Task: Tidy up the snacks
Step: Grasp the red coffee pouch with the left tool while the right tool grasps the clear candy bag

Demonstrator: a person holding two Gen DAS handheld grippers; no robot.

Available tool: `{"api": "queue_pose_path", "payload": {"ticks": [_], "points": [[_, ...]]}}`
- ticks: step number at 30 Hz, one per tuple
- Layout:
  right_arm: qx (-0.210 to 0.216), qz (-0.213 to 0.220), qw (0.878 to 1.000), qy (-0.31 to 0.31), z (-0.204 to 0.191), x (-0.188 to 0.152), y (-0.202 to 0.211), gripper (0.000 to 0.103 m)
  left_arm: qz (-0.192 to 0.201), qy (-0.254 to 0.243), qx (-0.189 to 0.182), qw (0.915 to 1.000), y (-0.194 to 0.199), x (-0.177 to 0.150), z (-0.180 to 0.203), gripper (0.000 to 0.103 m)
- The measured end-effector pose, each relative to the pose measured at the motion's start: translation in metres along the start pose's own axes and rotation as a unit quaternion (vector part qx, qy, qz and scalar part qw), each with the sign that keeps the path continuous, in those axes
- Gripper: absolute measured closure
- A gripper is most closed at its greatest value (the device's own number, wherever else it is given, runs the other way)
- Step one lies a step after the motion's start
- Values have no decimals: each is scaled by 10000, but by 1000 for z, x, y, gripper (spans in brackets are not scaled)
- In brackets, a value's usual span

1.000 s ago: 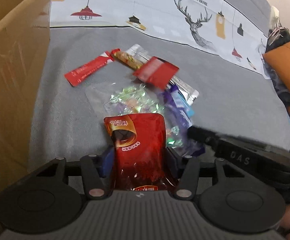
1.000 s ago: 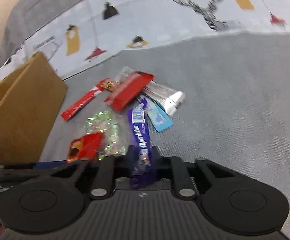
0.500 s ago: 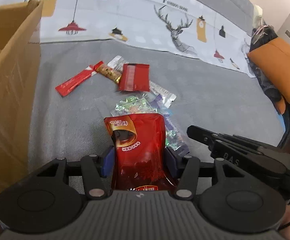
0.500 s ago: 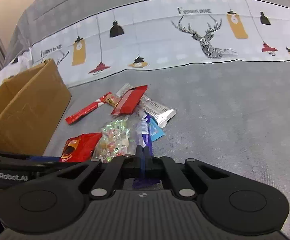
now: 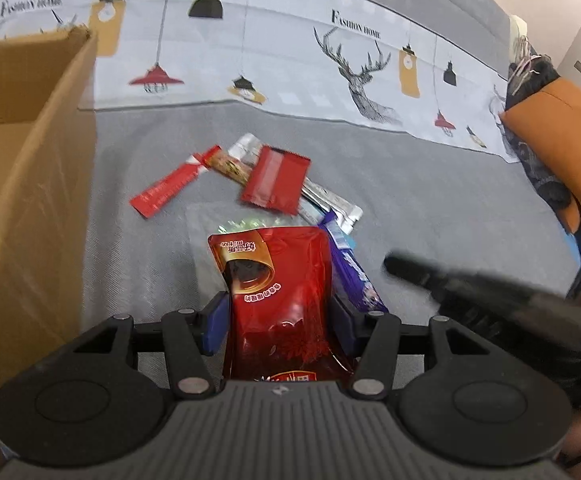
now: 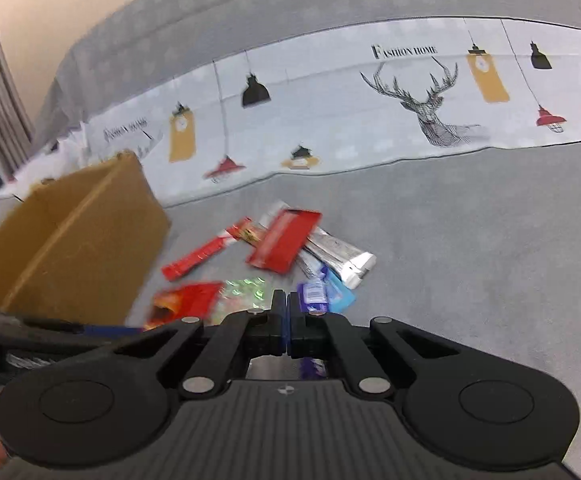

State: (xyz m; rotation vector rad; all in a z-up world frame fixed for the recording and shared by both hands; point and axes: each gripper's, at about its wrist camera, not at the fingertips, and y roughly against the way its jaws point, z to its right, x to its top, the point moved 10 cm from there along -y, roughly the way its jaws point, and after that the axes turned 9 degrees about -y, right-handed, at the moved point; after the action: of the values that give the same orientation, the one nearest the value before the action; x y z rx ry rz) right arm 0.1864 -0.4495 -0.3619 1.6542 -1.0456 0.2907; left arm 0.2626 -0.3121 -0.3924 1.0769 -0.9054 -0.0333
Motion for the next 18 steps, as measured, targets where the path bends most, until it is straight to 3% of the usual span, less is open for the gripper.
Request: {"api": "queue_pose_path", "payload": {"ticks": [1, 3, 5, 8, 10, 11, 18], "points": [[12, -202, 9997, -127, 3, -7, -7, 95, 18, -19, 25, 10000, 2, 1, -1, 44], [175, -664, 9968, -404, 3, -22, -23, 71, -2, -20, 82, 10000, 3, 0, -4, 43], [396, -927, 9943, -351, -5, -34, -32, 60, -54, 20, 82, 9999, 2, -2, -7, 43], [202, -1111, 9932, -295, -3, -45, -43, 57, -147, 76, 127, 9998, -2, -6, -13, 43], [254, -1106, 9923, -493, 1, -44, -45, 70, -192, 100, 103, 9997, -4, -8, -14, 43], [250, -1109, 9922, -509, 2, -43, -46, 102, -206, 102, 104, 9997, -4, -9, -14, 43], [333, -459, 9979, -307, -6, -17, -19, 103, -165, 98, 49, 9998, -1, -4, -12, 43]]}}
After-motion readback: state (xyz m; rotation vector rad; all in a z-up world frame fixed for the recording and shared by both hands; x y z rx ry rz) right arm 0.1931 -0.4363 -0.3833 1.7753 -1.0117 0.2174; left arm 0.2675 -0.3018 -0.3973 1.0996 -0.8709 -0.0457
